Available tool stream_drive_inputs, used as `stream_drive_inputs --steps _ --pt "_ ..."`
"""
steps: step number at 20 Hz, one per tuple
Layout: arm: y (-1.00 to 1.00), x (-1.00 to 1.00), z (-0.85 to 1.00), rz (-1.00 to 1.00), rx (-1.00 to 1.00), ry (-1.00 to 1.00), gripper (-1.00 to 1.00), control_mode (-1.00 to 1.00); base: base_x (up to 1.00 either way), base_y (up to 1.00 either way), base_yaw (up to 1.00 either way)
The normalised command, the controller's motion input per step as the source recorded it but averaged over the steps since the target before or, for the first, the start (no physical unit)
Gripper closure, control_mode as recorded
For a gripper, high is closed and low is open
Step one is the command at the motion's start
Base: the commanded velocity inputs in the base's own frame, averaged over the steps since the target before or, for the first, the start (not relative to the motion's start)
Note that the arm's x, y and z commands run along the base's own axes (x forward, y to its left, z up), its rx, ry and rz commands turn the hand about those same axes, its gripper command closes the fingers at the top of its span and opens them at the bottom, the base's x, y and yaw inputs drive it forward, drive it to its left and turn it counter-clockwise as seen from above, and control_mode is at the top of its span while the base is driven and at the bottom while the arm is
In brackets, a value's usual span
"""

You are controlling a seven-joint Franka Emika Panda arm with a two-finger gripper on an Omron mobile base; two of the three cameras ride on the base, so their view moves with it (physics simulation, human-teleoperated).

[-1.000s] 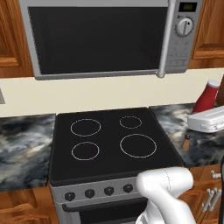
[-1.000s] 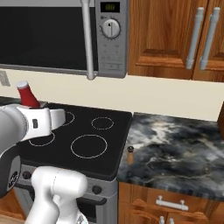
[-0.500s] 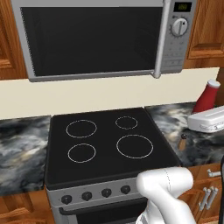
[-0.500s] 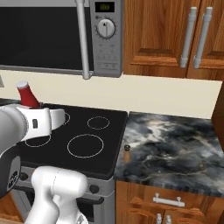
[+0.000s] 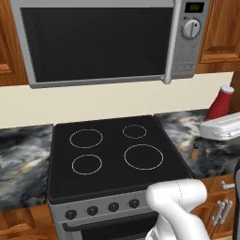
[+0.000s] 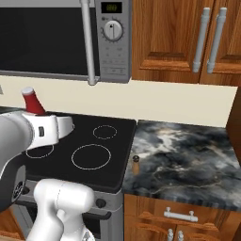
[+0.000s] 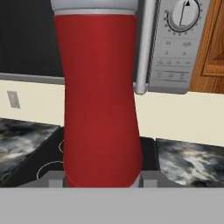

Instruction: Take 2 condiments from the cabinet and move them on the counter near the stove.Make sure the condiments are lined up with each other, next to each other.

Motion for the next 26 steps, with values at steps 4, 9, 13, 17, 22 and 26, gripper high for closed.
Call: stream_drive_inputs --steps 4,9,13,17,22,26 --pt "-0.23 0.22 -0.07 0.00 0.01 0.00 1.00 -1.00 0.00 0.00 0.00" --pt "-0.36 0.00 -0.03 0.00 0.00 0.00 1.00 -1.00 0.00 0.00 0.00" --pt "-0.32 0.00 -0.17 0.02 0.00 -0.03 1.00 -1.00 0.00 0.00 0.00" --pt "-0.36 0.08 -0.16 0.01 -0.01 0.00 1.00 -1.00 0.00 0.00 0.00" --pt "-0.41 0.14 -0.28 0.00 -0.08 0.00 1.00 -1.00 0.00 0.00 0.00" --pt "-0.56 0.05 -0.32 0.00 -0.15 0.00 1.00 -1.00 0.00 0.00 0.00"
